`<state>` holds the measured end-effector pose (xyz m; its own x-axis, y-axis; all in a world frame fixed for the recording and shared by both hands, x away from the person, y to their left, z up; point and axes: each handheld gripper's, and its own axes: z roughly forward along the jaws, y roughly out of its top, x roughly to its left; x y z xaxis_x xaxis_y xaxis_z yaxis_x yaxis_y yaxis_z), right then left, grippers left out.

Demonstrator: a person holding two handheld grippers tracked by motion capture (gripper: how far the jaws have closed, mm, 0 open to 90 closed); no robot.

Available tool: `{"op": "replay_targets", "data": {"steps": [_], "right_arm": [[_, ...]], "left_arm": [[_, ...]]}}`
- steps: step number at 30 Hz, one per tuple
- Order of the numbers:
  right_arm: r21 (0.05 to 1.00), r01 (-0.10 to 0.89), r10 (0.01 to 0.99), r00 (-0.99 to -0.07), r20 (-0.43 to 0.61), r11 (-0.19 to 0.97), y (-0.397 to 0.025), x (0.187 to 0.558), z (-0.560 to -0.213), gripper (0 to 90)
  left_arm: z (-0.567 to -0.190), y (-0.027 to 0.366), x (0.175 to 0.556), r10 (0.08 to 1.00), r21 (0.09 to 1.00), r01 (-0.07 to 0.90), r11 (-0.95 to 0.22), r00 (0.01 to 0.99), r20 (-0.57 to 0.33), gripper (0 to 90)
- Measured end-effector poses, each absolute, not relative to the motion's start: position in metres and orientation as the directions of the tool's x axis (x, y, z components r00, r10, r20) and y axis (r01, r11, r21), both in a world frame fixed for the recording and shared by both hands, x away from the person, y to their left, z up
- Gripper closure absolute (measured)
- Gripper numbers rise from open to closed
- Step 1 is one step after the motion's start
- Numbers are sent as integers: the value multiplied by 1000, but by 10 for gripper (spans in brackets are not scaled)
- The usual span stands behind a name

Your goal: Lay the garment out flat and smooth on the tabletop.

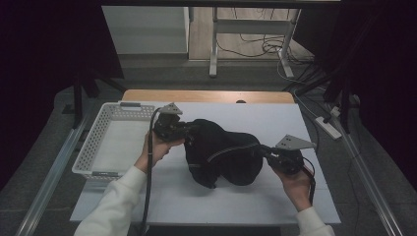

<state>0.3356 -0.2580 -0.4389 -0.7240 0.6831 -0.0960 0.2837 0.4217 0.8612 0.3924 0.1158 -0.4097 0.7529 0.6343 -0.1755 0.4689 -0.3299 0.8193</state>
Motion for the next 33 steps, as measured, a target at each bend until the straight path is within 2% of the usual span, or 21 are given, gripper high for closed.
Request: {"op": "replay_targets", "data": {"steps": [13,17,19,21,24,25,28,33], "right_arm": [[849,313,694,-715,-84,425,-263,338,-446,795],[842,339,706,-705,-69,420,-265,341,-450,749],[841,352,724,-687,-65,410,-266,342,-451,627],[851,351,749,-659,-72,391,-268,342,-451,507],[878,345,767,-641,-37,331,-277,340,-445,415],[878,345,767,-641,-37,331,-277,340,-445,415],[881,353,758,-653,-9,315,-278,340,-444,387],[874,343,734,-679,-24,345,-269,337,-445,366]], "left_arm": [[-412,83,422,625,786,482,-386,763,-161,775],[-413,75,429,626,774,498,-391,761,-173,773],[-414,70,431,626,763,503,-407,761,-168,709],[-411,69,429,640,773,494,-398,753,-152,515],[-398,76,417,655,802,461,-380,746,-119,303],[-398,76,417,655,802,461,-380,746,-119,269],[-391,84,405,661,810,450,-376,743,-105,247],[-393,100,381,667,820,442,-363,738,-102,237]]}}
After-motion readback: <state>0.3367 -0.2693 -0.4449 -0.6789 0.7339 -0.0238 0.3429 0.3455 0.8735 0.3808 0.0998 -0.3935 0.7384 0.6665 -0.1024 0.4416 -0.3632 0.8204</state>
